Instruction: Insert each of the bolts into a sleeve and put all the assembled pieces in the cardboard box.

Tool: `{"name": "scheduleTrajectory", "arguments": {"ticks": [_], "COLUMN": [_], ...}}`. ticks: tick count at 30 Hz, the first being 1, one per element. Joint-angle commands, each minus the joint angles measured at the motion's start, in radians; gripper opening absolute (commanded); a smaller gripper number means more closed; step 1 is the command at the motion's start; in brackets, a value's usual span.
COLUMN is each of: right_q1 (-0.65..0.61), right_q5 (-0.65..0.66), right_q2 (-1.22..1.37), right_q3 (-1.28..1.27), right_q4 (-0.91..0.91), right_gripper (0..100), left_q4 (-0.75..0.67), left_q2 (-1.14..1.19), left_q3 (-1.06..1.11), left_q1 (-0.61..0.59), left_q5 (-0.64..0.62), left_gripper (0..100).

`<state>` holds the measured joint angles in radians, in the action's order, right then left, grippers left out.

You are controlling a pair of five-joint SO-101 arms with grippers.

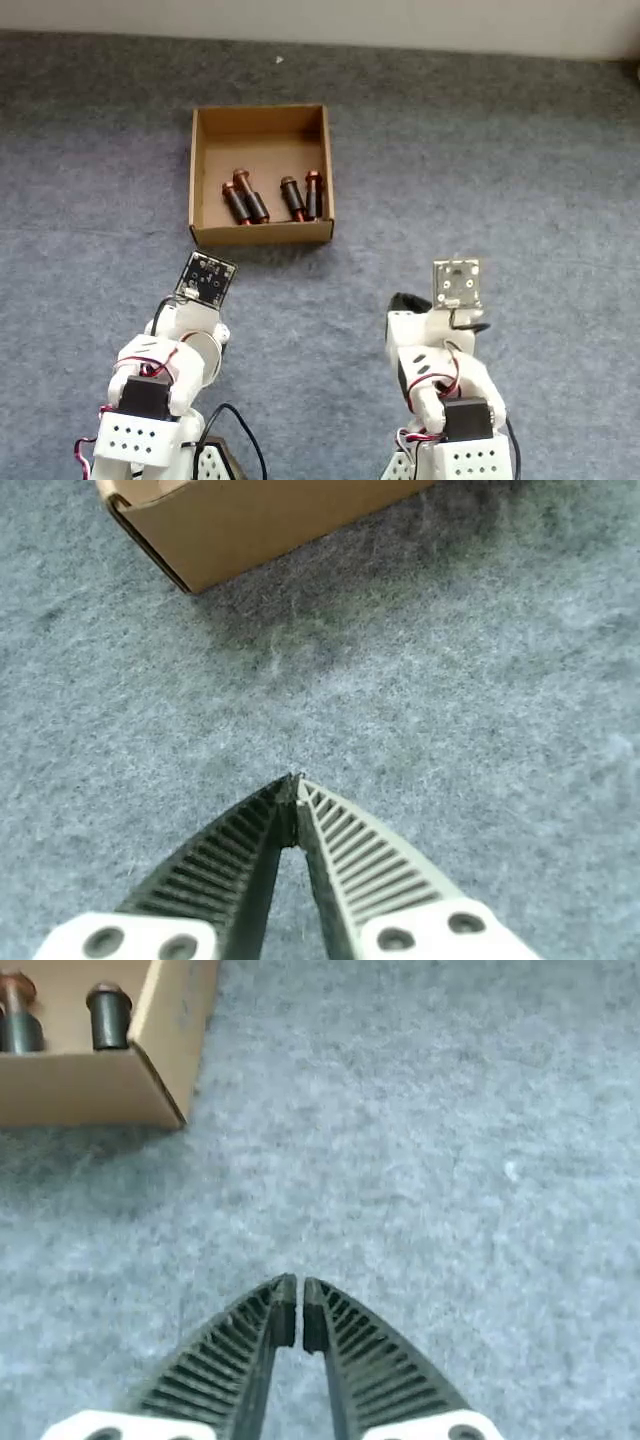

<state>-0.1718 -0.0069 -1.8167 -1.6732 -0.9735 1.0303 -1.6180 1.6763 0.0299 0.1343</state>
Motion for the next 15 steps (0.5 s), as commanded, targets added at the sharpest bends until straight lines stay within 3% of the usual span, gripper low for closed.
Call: {"name": "scheduleTrajectory", "arguments": {"ticks": [1, 7, 15], "right_q1": [0.013, 0.015, 0.015], "right_q5": [-0.006, -0.002, -0.002], "right_q2": [-0.018, -0.019, -0.018], "right_q3": [-0.136, -0.136, -0.136], "right_q4": [-0.079, -0.285, -0.277], "right_gripper": [0.4, 0.4, 0.4], "left_q4": [0.008, 0.008, 0.009], "left_q2": [-0.007, -0.007, -0.007], "left_q3": [0.028, 0.028, 0.028], "left_q1": [-0.007, -0.007, -0.007], "left_q5": [0.012, 0.012, 0.012], "left_gripper": [3, 3, 3]}}
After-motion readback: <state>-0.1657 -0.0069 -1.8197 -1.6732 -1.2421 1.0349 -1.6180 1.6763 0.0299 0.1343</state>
